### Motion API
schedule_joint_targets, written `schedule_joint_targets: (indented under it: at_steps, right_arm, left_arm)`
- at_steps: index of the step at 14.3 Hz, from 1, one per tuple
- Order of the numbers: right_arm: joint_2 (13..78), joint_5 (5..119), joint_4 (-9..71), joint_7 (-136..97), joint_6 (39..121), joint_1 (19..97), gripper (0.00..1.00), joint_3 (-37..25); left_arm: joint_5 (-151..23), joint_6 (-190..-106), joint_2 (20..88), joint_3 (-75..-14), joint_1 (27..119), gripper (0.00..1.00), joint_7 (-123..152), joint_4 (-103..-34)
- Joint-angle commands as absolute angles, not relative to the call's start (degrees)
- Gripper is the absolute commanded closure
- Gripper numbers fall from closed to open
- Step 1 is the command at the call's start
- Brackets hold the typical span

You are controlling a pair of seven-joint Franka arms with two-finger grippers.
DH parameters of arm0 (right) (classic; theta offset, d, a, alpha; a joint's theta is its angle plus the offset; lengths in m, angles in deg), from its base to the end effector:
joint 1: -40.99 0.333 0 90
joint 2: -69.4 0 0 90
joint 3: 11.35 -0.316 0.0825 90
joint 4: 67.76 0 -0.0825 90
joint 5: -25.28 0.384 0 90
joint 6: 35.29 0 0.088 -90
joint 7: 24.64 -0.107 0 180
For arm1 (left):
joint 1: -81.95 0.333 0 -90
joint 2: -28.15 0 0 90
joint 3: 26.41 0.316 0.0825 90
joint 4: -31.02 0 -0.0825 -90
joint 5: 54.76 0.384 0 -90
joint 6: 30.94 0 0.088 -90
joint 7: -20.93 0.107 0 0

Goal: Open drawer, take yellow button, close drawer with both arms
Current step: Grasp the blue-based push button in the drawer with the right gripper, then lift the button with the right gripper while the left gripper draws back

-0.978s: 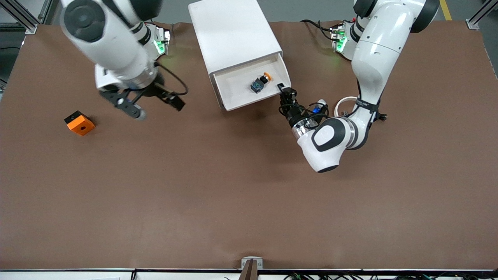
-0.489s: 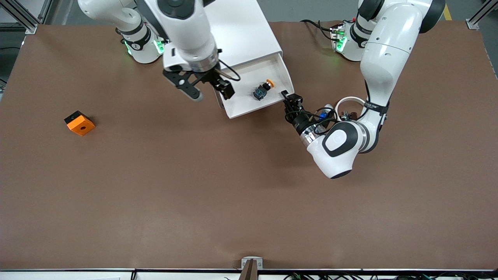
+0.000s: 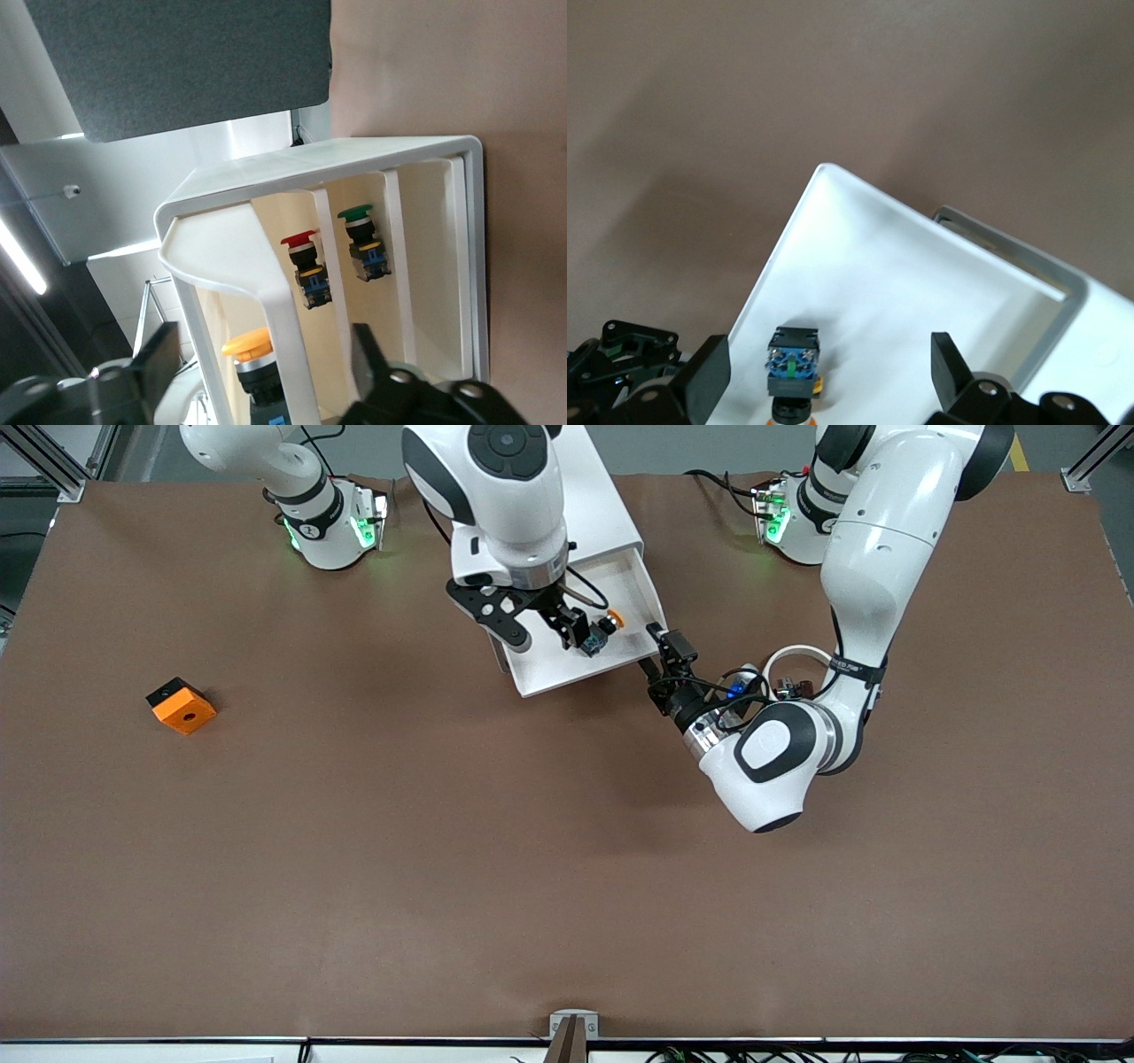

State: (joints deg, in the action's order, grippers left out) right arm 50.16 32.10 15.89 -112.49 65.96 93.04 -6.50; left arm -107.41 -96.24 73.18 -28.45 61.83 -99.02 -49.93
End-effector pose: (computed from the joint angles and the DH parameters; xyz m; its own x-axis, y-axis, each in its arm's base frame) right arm 0.4350 0.4961 0.4904 0.7415 -0.6650 -0.0891 -0.6658 -0.7457 0.0249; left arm 0.5385 -0.3294 0.2555 -0.3962 0.8947 -0.2061 0.2525 -0.1096 -0.9614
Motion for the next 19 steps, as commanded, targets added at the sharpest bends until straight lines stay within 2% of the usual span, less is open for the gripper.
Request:
schedule_joint_targets:
  at_steps: [1,4,11,19]
  right_arm:
    - [47.7,32.6,13.6,-115.7,66.9,95.0,0.0,-5.6]
    - [45.9,32.6,12.3,-117.8,67.6,96.4,0.0,-5.7]
    - [41.8,32.4,9.4,-118.4,67.6,97.9,0.0,-5.6]
    - [39.8,32.0,9.4,-118.2,68.2,98.6,0.0,-5.6]
  left_arm:
    - [-108.1,-96.2,72.9,-28.5,63.2,0.0,-95.0,-48.4]
    - [-107.2,-96.2,72.7,-28.4,63.8,0.0,-88.9,-46.0]
    - [-106.1,-97.2,70.7,-23.7,63.7,0.0,-67.6,-43.6]
    - [-97.2,-110.5,65.9,-23.3,63.6,0.0,-41.2,-43.6]
